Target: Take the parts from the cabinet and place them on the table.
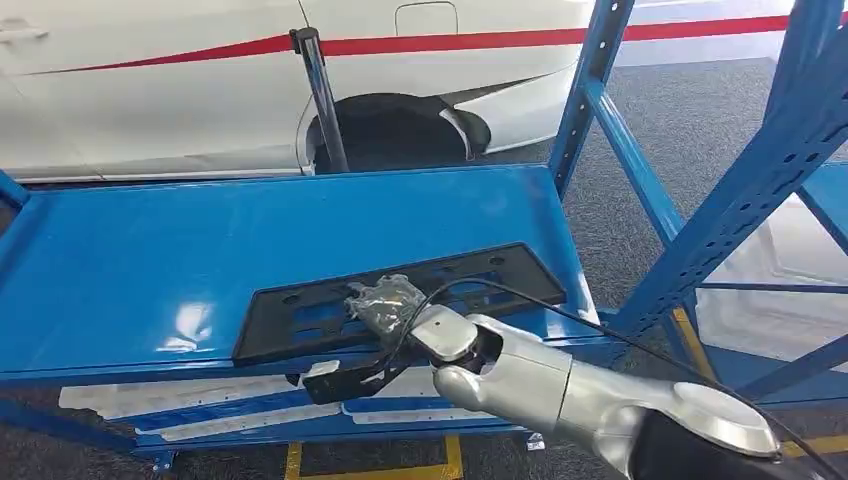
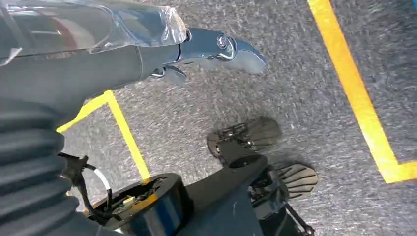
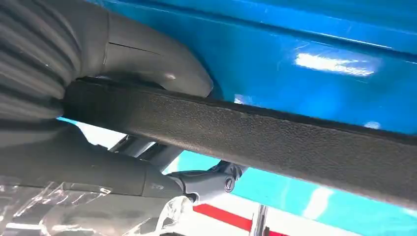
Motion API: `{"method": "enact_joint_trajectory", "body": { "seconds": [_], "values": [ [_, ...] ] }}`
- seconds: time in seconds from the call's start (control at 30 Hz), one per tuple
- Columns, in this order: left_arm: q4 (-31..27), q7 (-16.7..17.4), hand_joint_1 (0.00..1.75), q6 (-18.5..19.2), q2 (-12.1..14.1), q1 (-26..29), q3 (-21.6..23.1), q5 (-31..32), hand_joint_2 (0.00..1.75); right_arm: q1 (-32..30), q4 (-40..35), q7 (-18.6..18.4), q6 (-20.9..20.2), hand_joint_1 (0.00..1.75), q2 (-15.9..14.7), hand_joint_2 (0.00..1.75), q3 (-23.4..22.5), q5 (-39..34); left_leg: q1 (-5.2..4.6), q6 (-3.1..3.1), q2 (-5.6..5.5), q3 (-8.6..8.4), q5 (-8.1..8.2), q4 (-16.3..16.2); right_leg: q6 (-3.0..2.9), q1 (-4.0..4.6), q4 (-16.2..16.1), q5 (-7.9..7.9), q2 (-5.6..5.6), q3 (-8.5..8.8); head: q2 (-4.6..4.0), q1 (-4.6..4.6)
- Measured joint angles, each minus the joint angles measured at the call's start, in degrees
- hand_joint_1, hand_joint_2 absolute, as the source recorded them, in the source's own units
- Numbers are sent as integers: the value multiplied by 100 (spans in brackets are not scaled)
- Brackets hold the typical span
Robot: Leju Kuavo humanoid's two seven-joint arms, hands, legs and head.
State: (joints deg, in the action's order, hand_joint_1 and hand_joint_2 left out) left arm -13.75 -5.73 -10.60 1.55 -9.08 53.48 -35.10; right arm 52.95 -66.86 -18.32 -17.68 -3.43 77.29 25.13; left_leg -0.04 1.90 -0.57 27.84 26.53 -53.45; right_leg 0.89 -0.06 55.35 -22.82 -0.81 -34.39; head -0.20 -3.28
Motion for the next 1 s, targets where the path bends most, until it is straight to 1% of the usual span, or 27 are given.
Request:
{"method": "enact_joint_trajectory", "body": {
  "seconds": [0.2,0.37,0.43,0.53,0.6,0.67,0.73,0.77,1.0],
  "values": [
    [0,101,0,-193,0,-31,11,57,175,-58,-39,7,55,175,-24,175,-81,129,0,0,-1,1,0,0,0,0,0,0,1,0,0,0],
    [0,103,0,-216,2,-32,13,5,175,-138,-61,-20,221,175,-44,175,-140,391,0,0,-1,3,0,0,0,0,0,0,1,-4,0,0],
    [0,103,0,-245,2,-32,13,-11,175,-187,-63,-59,368,175,-50,175,-153,578,0,0,-1,6,0,0,0,0,0,0,1,-6,0,0],
    [0,101,0,-280,2,-27,13,-24,175,-316,-74,-127,827,175,-74,175,-186,1151,0,0,-1,12,0,0,0,0,0,0,1,-13,0,0],
    [0,96,0,-282,2,-20,13,-26,175,-404,-83,-171,1030,175,-94,175,-223,1467,0,0,0,14,0,0,0,0,0,0,1,-17,0,0],
    [0,96,0,-284,2,-14,13,-48,175,-509,-85,-240,1191,175,-116,175,-288,2073,0,0,-1,17,0,0,0,0,0,0,1,-19,0,0],
    [0,116,0,-297,2,4,13,-81,175,-613,-120,-282,1209,175,-140,175,-391,2606,1,1,-1,20,0,-1,0,0,0,0,1,-23,2,0],
    [0,120,0,-302,2,16,13,-85,175,-651,-146,-300,1204,175,-155,175,-452,2762,1,1,0,22,1,-1,0,0,0,0,0,-25,0,0],
    [0,120,0,-311,2,38,13,-92,175,-750,-234,-310,1202,175,-219,175,-671,2859,1,0,-1,32,0,-1,0,0,0,0,1,-33,0,0]
  ]
}}
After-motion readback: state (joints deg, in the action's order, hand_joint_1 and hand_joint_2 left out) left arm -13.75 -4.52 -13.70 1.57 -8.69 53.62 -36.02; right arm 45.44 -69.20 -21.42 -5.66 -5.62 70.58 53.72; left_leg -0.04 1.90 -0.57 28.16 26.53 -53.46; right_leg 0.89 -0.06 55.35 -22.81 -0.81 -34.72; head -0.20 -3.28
